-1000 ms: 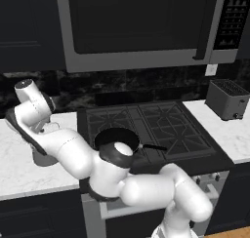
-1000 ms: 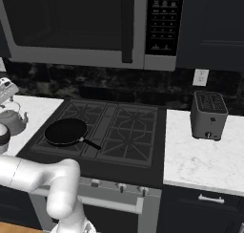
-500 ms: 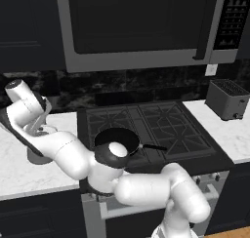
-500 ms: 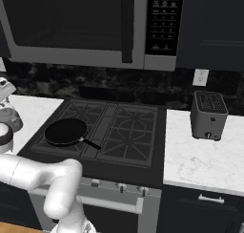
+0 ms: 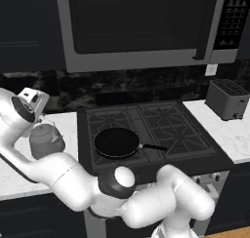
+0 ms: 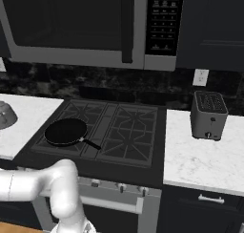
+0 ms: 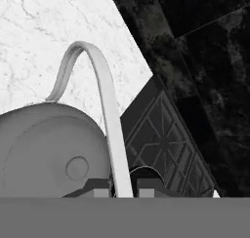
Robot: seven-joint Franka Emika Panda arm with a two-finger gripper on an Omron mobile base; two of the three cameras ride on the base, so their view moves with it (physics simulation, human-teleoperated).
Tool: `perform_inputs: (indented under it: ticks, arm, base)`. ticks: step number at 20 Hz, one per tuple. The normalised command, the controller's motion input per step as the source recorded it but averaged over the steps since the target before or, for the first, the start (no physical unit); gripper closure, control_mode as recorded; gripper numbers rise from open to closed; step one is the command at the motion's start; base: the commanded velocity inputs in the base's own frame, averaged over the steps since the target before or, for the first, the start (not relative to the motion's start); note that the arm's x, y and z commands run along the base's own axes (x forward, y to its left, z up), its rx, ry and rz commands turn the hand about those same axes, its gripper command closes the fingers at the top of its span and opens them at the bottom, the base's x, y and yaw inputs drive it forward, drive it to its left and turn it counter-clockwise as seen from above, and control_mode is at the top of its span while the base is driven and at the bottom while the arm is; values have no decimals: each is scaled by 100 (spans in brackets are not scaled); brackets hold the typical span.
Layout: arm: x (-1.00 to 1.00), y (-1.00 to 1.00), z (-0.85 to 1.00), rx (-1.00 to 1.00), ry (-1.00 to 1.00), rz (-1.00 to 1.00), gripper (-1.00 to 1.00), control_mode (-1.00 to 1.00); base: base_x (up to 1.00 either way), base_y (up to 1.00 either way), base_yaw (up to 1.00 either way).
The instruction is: Pick the kettle from the counter and place it on a stove burner. Then turn the burner on.
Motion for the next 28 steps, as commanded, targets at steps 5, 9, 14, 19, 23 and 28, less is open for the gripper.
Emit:
perform_inputs:
  ticks: [5,9,14,19,23,28]
  arm:
    - [-40,-100,21,0,-53,-11,100,-100]
    - [-7,-100,41,2,-49,-12,100,-100]
    - [0,-100,37,3,-35,-14,100,-100]
    - [0,-100,25,5,-19,-16,100,-100]
    - [0,-100,34,8,-16,-16,100,-100]
    - [1,-100,28,11,-5,-16,100,-100]
  base:
    - [0,0,0]
    - [0,0,0]
    - [0,0,0]
    - [0,0,0]
    - [0,0,0]
    - [0,0,0]
